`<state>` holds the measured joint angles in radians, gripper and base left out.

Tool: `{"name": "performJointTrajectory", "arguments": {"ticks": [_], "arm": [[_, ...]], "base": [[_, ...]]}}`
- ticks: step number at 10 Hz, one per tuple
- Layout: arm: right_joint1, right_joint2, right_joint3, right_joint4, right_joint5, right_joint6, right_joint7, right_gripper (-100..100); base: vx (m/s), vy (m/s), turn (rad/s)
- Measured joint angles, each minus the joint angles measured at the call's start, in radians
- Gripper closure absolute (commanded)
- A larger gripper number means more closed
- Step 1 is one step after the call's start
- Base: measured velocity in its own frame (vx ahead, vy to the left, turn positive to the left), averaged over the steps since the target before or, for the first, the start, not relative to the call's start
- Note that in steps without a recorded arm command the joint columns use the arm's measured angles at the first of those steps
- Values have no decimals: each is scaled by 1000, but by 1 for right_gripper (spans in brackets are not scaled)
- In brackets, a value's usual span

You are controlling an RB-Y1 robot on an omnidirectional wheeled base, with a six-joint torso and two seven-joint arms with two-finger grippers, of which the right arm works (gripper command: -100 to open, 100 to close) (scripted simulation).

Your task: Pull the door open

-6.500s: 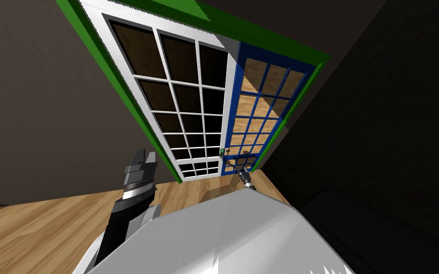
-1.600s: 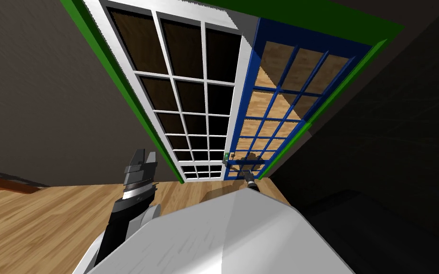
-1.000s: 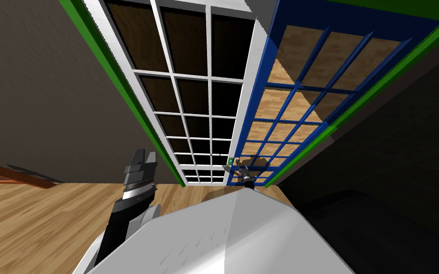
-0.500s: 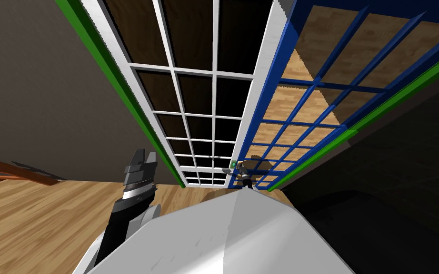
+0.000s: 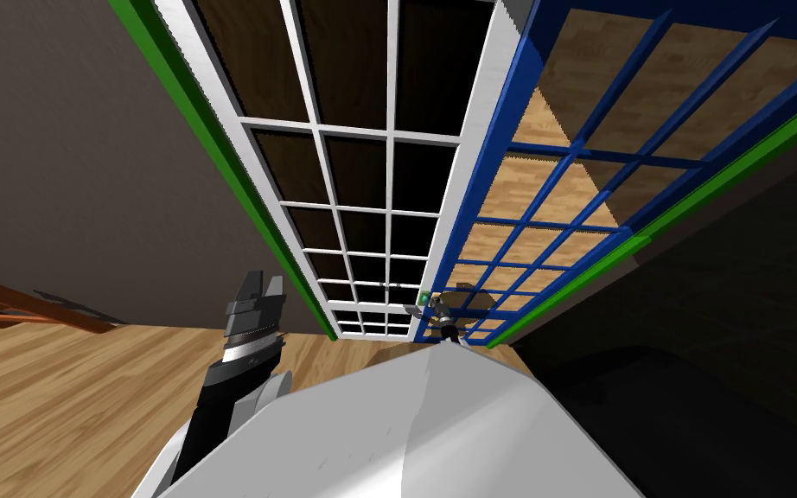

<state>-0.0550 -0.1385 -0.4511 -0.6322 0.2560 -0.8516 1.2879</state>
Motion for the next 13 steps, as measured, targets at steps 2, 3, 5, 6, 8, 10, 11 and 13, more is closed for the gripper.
{"name": "performJointTrajectory", "arguments": {"ticks": [2, 3, 5, 6, 8, 10, 11, 13], "arm": [[30, 7, 3, -40, -1, 18, -19, 100], [52, 16, 7, -67, 1, 33, -25, 100], [44, 11, 4, -28, -1, 21, -22, 100], [35, 7, 2, -10, -2, 15, -21, 100], [27, -8, -11, 20, -15, -9, -29, 100], [57, -7, -9, 7, -15, -8, -42, 100], [67, -7, -8, -7, -20, 7, -59, 100], [82, -15, -9, 3, -31, 8, -97, 100]], "base": [[-137, 19, -36], [-60, -2, -29], [-8, -2, 2], [-100, 11, -49], [-140, -19, -51], [-89, 8, -19], [-185, 19, -26], [-159, -13, -35]]}}
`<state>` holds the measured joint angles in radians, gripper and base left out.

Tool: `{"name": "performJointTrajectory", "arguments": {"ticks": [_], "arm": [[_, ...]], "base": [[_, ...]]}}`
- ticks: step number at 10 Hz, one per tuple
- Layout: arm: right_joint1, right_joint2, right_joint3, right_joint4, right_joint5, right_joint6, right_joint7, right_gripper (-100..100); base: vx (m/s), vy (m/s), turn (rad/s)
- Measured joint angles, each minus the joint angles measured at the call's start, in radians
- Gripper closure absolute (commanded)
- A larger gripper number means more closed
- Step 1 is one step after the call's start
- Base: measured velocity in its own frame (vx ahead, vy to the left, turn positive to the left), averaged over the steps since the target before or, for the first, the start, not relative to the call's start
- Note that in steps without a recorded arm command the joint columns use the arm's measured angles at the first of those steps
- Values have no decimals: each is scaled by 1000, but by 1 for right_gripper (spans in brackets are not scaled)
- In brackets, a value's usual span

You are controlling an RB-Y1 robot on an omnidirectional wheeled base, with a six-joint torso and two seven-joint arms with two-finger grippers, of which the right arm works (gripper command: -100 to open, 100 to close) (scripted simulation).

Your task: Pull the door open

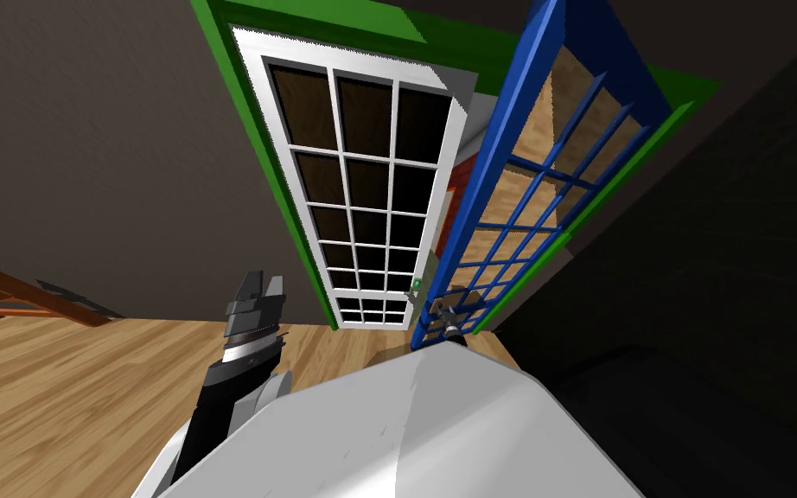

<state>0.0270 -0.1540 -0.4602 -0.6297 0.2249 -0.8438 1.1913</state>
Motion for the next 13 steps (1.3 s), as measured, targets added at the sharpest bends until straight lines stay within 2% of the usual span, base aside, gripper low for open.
{"name": "performJointTrajectory", "arguments": {"ticks": [1, 3, 4, 5, 6, 7, 8, 10, 11, 13], "arm": [[56, 18, 11, -92, 2, 44, -28, 100], [28, -2, 4, -30, -7, 16, -35, 100], [58, 13, 7, -75, -4, 38, -38, 100], [33, 7, 2, -31, -8, 21, -29, 100], [8, -6, -5, 28, -12, -10, -23, 100], [17, -6, -3, 20, -12, -9, -30, 100], [17, -15, -3, 31, -18, -16, -50, 100], [56, -6, 6, -31, -19, 21, -83, 100], [55, -7, 5, -19, -21, 14, -86, 100], [66, 1, 2, -25, -22, 12, -82, 100]], "base": [[-150, 8, -9], [-32, 7, -24], [14, -3, -19], [12, -6, 16], [-8, -8, 18], [-86, -2, 34], [-77, 5, -23], [-41, -6, -18], [-22, -3, -35], [-9, -1, 4]]}}
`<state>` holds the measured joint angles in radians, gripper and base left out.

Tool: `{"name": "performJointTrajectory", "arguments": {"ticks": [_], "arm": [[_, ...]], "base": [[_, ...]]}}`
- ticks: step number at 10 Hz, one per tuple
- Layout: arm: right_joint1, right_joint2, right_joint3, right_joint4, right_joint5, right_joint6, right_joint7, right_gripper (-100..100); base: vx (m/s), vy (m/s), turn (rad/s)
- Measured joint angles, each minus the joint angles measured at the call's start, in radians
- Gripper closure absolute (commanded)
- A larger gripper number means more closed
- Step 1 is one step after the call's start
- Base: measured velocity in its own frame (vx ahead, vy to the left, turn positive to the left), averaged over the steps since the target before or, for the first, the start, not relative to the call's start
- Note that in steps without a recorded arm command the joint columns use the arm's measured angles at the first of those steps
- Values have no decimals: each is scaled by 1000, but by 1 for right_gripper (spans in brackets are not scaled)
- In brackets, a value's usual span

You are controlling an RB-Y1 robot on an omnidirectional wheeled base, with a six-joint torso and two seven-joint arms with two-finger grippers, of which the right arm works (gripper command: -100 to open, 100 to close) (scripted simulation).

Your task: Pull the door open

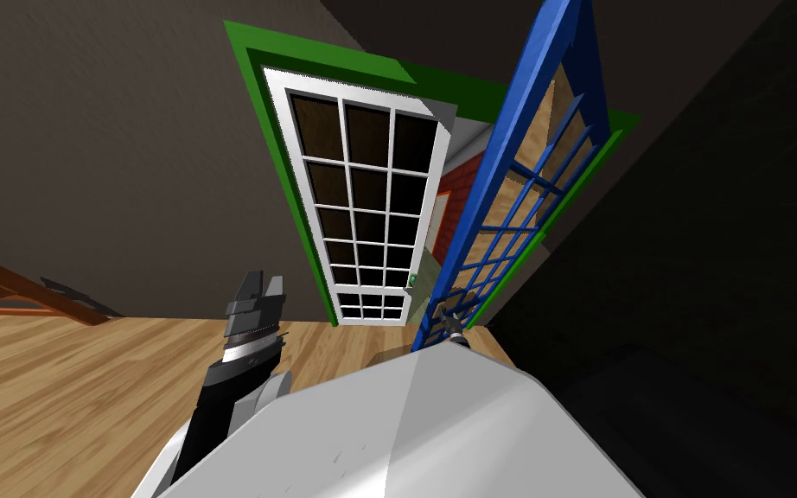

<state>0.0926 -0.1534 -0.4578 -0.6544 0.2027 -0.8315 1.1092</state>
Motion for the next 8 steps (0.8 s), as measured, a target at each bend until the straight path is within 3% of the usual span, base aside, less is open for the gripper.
{"name": "performJointTrajectory", "arguments": {"ticks": [1, 2, 4, 8], "arm": [[-28, -13, -6, 60, -4, -28, 8, 100], [-27, -11, -9, 61, -5, -34, 12, 100], [-4, 5, -3, -2, -1, 5, 7, 100], [6, 5, 17, -27, -4, -6, -36, 100]], "base": [[6, 5, -8], [3, 4, -16], [3, 1, 3], [-22, 5, 48]]}}
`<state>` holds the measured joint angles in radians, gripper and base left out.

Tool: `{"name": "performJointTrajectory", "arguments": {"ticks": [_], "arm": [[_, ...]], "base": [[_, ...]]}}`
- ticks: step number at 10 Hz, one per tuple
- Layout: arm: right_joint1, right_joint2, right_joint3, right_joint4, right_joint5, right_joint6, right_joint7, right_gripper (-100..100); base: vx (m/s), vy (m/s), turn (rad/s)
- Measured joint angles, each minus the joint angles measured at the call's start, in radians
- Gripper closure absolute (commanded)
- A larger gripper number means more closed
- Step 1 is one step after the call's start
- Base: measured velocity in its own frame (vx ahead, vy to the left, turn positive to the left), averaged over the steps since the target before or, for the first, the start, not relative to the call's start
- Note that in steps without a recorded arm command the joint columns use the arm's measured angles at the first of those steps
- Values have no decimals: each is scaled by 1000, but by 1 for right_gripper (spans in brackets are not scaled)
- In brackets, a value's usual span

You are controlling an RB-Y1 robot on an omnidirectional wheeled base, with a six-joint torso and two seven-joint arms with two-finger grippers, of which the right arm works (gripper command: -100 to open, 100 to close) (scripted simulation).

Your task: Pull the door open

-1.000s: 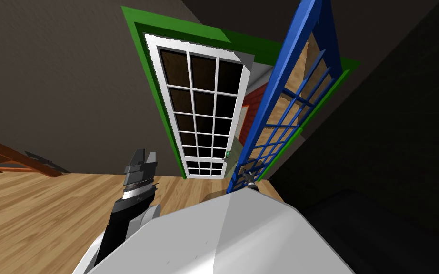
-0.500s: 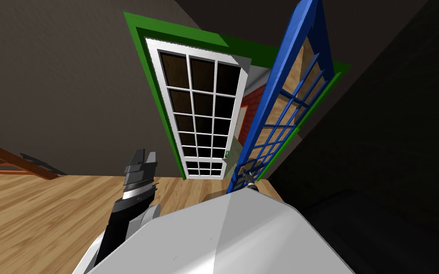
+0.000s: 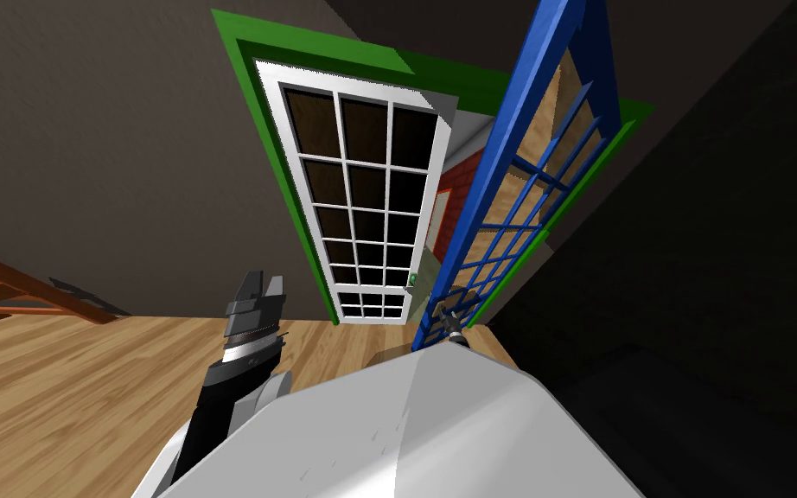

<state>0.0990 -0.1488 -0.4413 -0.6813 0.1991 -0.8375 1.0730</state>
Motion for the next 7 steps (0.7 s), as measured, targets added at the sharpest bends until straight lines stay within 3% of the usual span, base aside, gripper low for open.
{"name": "performJointTrajectory", "arguments": {"ticks": [7], "arm": [[-6, -6, 46, 3, -45, -1, -179, 100]], "base": [[-37, -23, 52]]}}
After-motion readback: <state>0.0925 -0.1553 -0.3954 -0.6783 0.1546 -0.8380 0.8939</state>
